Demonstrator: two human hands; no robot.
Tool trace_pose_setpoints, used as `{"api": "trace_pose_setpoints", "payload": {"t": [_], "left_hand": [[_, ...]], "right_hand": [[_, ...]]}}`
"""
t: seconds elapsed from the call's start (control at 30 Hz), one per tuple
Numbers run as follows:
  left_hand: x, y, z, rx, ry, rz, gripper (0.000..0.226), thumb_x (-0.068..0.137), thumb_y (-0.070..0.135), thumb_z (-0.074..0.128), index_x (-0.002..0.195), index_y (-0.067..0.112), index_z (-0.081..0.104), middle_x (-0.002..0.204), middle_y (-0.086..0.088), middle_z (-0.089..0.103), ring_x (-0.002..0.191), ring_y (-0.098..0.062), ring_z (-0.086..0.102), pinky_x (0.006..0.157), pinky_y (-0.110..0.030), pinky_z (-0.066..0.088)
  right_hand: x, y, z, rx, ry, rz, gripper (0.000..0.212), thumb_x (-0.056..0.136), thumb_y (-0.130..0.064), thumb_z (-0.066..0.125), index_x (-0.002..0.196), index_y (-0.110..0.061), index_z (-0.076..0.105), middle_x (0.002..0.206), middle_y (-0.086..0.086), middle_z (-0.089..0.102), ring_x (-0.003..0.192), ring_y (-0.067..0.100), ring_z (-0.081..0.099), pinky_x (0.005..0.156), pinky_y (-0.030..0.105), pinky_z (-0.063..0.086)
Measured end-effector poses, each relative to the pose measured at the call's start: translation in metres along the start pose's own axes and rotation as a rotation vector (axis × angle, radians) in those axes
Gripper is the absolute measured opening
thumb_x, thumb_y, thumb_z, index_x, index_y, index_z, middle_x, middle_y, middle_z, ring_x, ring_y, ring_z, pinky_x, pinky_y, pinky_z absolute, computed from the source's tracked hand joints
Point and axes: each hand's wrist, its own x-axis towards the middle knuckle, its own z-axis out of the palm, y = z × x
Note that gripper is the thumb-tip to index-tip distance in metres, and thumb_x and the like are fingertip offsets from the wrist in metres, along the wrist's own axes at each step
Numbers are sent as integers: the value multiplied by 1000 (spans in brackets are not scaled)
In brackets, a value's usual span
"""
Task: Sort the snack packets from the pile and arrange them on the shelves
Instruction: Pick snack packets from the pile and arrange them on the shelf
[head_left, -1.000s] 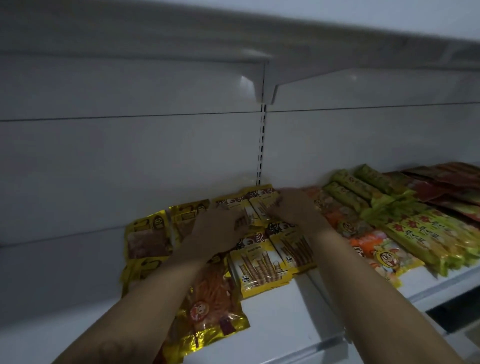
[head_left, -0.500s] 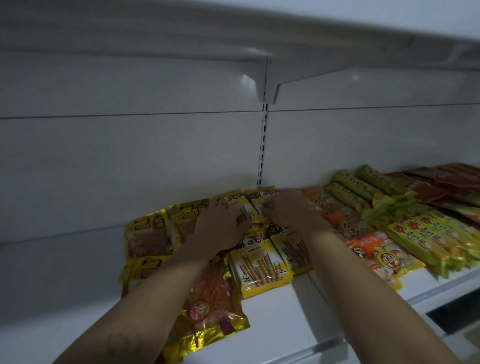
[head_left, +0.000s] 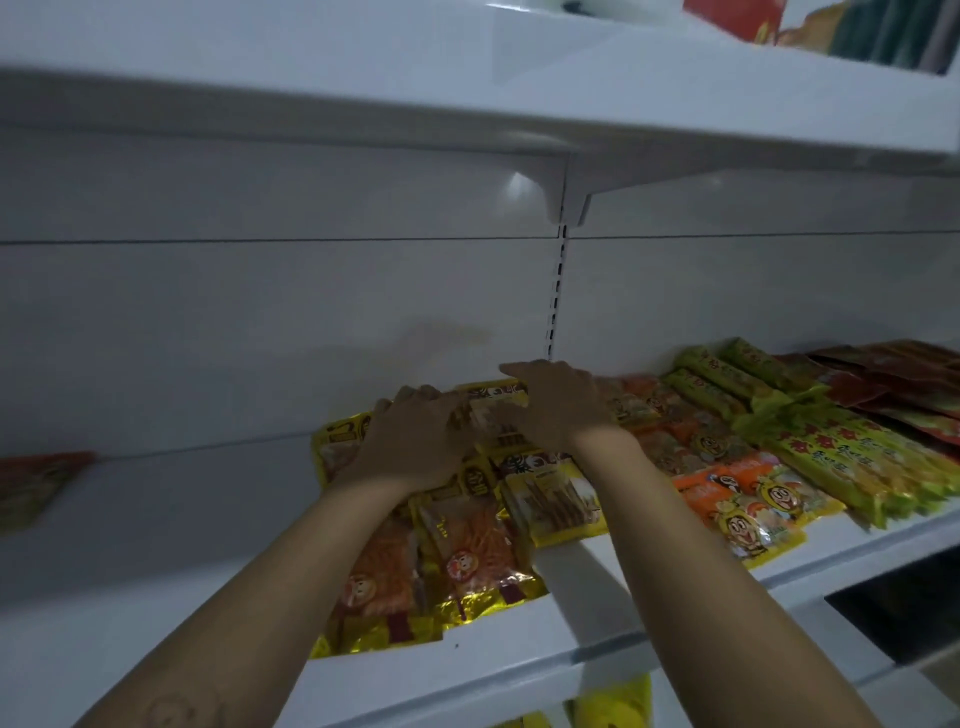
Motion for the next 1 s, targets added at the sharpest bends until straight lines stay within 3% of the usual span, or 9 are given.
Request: {"api": "trace_pose_setpoints", "payload": {"t": [0.17, 0.43, 0.57, 0.67, 0.77, 1.0], "left_hand": [[-53, -49, -32, -12, 77, -75, 50, 97, 51, 43, 143, 32, 44, 144, 0, 48, 134, -23, 37, 106, -37, 27], [-182, -178, -84, -32, 186, -306, 69, 87, 62, 37, 146, 26, 44, 145, -2, 49, 133, -23, 40, 106, -29, 31], [-259, -250, -108, 19, 248, -405, 63, 88, 64, 36, 134, 26, 56, 133, -3, 59, 123, -28, 52, 101, -37, 40], [-314, -296, -118, 46, 256, -524, 53, 97, 51, 47, 142, 24, 47, 139, -4, 51, 128, -28, 42, 103, -38, 33], [-362, -333, -127, 57, 263, -607, 52, 97, 54, 44, 142, 28, 45, 133, 0, 53, 126, -26, 42, 100, -39, 33], [-439, -395, -139, 80, 311, -775, 54, 96, 53, 47, 143, 28, 45, 140, -2, 53, 128, -26, 43, 103, -42, 34]], "right_hand": [[-19, -79, -1, 92, 19, -106, 64, 97, -50, 52, 153, -33, 27, 159, -2, 30, 144, 25, 29, 119, 46, 20], [-39, -251, 32, 125, 21, -323, 68, 93, -55, 54, 152, -34, 28, 156, -5, 35, 142, 19, 31, 115, 35, 22], [-60, -338, 55, 145, 9, -448, 69, 92, -54, 57, 151, -30, 31, 154, -1, 39, 138, 22, 37, 113, 35, 29], [-75, -398, 71, 157, 32, -536, 62, 89, -52, 62, 145, -32, 43, 144, -1, 52, 129, 24, 49, 104, 37, 40], [-86, -450, 89, 202, 3, -591, 54, 89, -49, 64, 139, -31, 50, 139, -5, 56, 125, 20, 53, 97, 29, 43], [-98, -546, 128, 177, -113, -689, 66, 90, -56, 57, 148, -34, 36, 150, -3, 44, 134, 25, 43, 106, 41, 39]]}}
